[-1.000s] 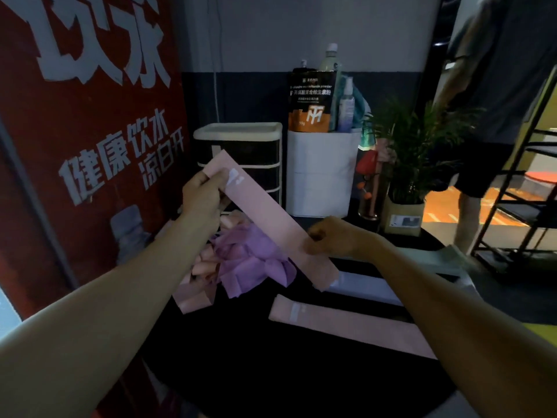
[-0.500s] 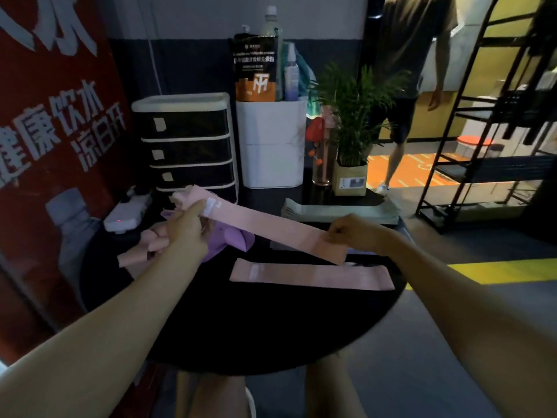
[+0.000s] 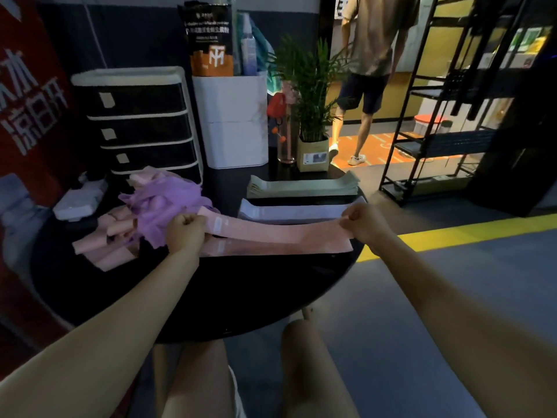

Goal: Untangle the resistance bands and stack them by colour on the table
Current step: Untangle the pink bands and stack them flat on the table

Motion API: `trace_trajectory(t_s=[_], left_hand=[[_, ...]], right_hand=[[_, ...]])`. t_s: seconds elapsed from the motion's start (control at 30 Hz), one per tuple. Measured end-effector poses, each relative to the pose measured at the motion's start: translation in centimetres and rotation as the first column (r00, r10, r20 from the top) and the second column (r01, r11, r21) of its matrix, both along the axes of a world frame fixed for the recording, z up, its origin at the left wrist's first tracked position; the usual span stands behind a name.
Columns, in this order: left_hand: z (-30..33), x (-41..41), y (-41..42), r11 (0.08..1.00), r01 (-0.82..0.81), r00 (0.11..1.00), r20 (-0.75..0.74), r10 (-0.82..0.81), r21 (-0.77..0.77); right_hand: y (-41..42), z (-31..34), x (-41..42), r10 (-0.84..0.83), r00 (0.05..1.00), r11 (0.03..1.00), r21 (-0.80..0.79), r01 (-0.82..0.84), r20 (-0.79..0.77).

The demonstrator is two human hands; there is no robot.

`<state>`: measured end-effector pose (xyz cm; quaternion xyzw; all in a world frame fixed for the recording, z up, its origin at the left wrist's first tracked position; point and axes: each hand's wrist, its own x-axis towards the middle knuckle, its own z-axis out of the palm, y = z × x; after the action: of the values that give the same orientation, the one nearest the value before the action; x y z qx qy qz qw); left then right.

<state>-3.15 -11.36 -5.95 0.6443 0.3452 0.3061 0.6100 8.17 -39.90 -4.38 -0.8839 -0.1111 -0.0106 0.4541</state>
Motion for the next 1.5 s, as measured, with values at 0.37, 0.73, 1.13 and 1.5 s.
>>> trace_trajectory(t_s=[0.37,0.73,1.13,1.5], left_hand=[[-2.9,-1.4,-0.4,0.874,0.101,0.965,-0.261,0.03,0.475],[-3.8,-1.5,0.3,0.853,0.107,0.972,-0.235,0.019,0.51],[-3.9,-2.5,0.2,0.787,0.261,0.955,-0.267,-0.127,0.559],[-4.1,-2.1,-0.1,0.777,0.268,0.946,-0.309,-0.1,0.569]], right_hand=[[0.1,-3.1,-0.9,-0.129,0.988,0.984,-0.113,0.138,0.08],[1.7,-4.1,-1.4,-0.111,0.951,0.939,-0.285,0.195,0.287],[7.9,-5.1,-4.4,0.428,0.88,0.824,-0.49,-0.286,0.207],[8.1,-5.0,-4.1,0.487,0.843,0.79,-0.527,-0.313,0.229]])
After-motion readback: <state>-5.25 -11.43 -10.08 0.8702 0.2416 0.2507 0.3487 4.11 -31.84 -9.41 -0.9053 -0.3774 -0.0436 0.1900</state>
